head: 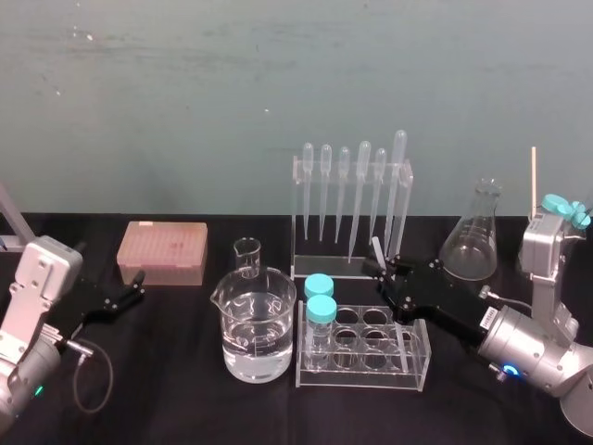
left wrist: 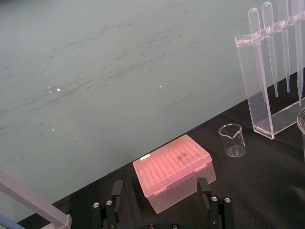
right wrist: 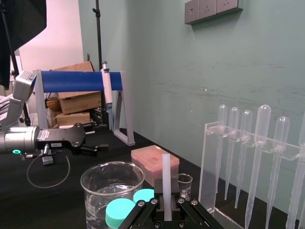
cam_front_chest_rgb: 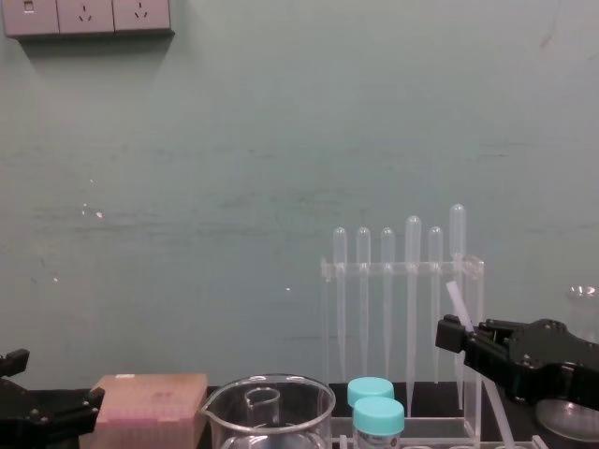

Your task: Pick up the stirring rod with one hand, then place it down.

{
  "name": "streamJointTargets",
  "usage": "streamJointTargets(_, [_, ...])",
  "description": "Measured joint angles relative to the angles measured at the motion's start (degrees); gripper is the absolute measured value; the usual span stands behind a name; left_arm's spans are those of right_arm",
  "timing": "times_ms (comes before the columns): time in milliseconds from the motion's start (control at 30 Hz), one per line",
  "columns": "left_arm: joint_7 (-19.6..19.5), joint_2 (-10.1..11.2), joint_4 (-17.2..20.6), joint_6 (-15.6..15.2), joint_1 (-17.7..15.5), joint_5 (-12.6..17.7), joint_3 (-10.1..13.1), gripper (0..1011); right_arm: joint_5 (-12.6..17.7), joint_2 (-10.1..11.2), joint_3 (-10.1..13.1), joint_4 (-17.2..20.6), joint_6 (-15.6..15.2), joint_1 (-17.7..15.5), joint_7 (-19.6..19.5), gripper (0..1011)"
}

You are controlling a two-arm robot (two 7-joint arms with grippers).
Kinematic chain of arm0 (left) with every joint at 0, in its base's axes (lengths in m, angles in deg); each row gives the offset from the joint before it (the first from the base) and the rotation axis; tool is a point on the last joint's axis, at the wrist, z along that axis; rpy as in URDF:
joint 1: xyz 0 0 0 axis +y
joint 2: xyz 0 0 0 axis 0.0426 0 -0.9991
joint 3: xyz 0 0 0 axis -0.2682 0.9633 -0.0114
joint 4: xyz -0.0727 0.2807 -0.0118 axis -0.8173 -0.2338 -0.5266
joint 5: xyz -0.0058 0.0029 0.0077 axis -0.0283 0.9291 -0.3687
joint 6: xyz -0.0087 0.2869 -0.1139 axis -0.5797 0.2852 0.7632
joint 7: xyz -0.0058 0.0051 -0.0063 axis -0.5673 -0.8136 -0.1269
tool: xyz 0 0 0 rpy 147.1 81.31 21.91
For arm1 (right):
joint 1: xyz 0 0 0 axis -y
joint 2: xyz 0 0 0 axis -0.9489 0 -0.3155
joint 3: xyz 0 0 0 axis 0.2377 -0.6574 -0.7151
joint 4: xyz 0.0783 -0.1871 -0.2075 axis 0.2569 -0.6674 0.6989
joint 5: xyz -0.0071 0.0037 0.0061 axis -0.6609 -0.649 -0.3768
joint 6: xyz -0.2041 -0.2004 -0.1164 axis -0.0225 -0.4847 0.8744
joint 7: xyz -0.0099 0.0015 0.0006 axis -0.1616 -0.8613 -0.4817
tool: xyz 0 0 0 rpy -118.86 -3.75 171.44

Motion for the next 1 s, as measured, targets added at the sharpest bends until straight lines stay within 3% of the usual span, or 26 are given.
streamJointTargets(367, [0.0,0.0,0.0,0.0,0.0,0.0,0.0,1000,0.1,0.0,0.1,0.0,0.2,0.0,0.0,100])
streamJointTargets(600, [0.0,0.0,0.0,0.0,0.0,0.0,0.0,1000,0.1,0.0,0.1,0.0,0.2,0.0,0.0,300])
streamJointTargets(733, [0.0,0.0,0.0,0.0,0.0,0.0,0.0,1000,0.1,0.0,0.1,0.1,0.2,-0.1,0.0,468])
streamJointTargets(800, [0.0,0.0,0.0,0.0,0.0,0.0,0.0,1000,0.1,0.0,0.1,0.1,0.3,-0.1,0.0,499])
streamJointTargets(833, [0.0,0.0,0.0,0.0,0.0,0.0,0.0,1000,0.2,0.0,0.1,0.1,0.3,-0.1,0.0,572])
streamJointTargets(967, [0.0,0.0,0.0,0.0,0.0,0.0,0.0,1000,0.2,0.0,0.1,0.1,0.3,-0.1,0.0,645])
streamJointTargets(1000, [0.0,0.0,0.0,0.0,0.0,0.0,0.0,1000,0.2,0.0,0.1,0.1,0.3,-0.1,0.0,715])
